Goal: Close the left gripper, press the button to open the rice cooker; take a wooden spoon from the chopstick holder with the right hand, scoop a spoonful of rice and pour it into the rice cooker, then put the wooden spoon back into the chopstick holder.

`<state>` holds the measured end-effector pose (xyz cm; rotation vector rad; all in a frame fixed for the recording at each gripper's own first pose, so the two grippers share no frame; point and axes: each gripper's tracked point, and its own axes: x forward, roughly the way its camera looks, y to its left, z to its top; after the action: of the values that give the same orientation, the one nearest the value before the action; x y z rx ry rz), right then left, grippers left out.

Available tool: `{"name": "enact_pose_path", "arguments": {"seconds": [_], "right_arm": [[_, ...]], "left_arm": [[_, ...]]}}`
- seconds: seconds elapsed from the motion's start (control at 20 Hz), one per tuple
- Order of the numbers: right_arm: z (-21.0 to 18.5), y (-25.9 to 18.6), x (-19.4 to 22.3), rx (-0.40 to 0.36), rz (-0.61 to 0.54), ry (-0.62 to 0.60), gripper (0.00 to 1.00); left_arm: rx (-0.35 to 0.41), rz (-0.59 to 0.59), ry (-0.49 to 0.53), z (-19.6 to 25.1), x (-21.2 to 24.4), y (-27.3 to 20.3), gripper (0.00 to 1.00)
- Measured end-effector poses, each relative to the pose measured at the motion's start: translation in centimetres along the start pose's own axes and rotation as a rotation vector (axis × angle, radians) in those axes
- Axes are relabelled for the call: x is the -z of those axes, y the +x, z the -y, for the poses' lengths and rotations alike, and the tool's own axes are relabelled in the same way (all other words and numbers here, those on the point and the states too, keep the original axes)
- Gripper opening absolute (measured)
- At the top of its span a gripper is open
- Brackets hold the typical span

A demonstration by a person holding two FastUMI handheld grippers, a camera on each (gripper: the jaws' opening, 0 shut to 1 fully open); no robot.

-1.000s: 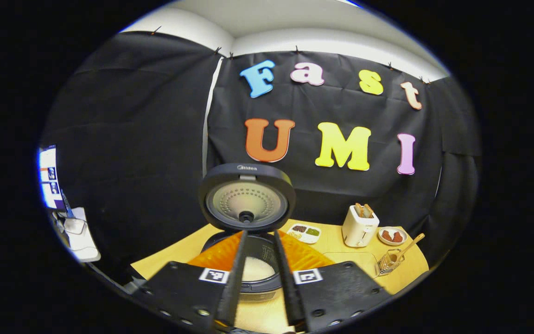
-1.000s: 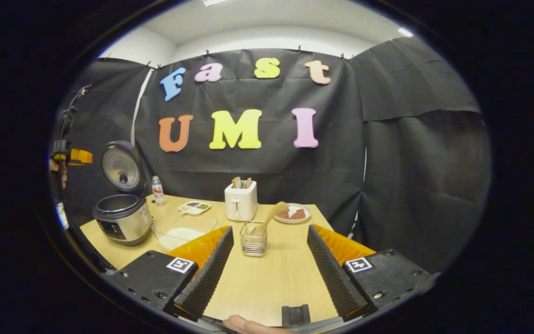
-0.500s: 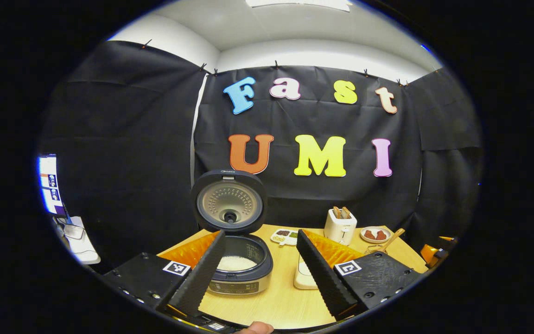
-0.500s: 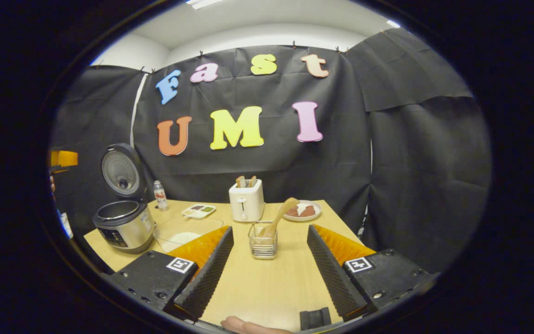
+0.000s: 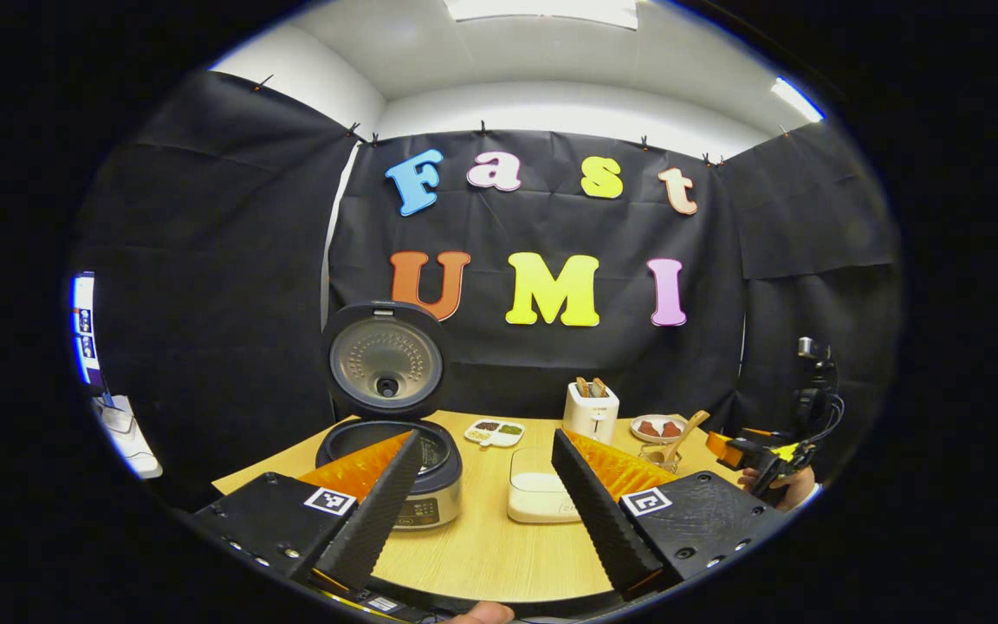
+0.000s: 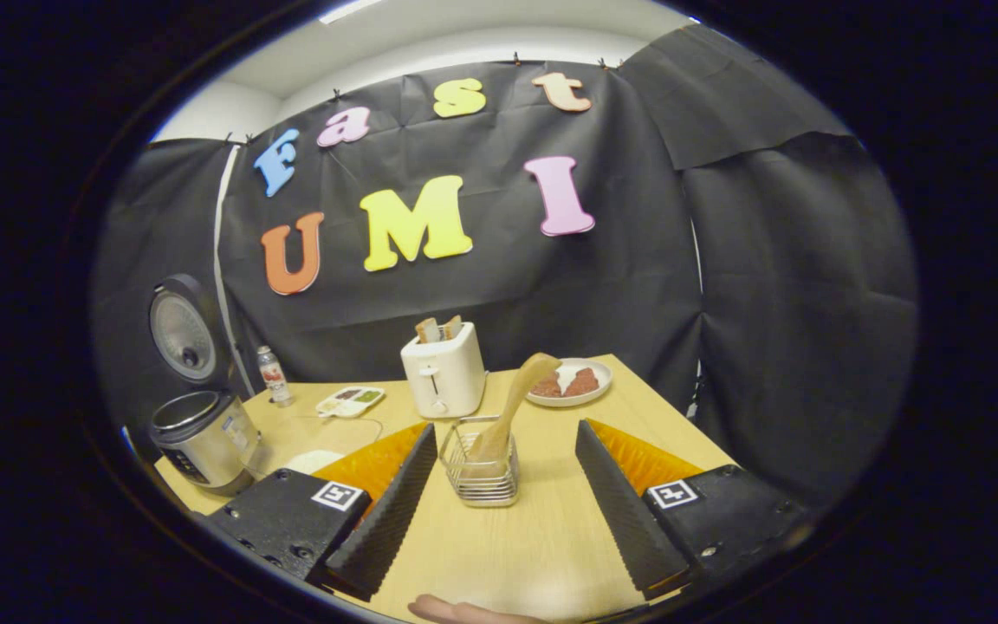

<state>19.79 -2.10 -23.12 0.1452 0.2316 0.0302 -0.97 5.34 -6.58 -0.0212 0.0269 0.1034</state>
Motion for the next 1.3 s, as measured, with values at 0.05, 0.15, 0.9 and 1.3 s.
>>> {"name": "enact_pose_path", "arguments": {"seconds": [0.05,0.15,0.9,1.3], "right_arm": [[0.3,1.5,0.3,0.001,-0.004,0.004,1.0],[0.6,4.6,1.1,-0.008,-0.028,0.001,1.0],[0.8,17.5,2.2,0.036,-0.083,-0.051,0.64],[-3.1,14.5,-1.4,-0.035,-0.015,-0.038,0.18]], "left_arm": [[0.003,0.002,-0.008,0.3,0.6,-0.2,0.96],[0.017,0.0,-0.026,0.9,1.8,-0.7,0.96],[0.054,-0.053,0.048,1.4,7.1,-1.0,0.95],[0.064,-0.063,0.038,0.9,7.4,-1.6,0.95]]}}
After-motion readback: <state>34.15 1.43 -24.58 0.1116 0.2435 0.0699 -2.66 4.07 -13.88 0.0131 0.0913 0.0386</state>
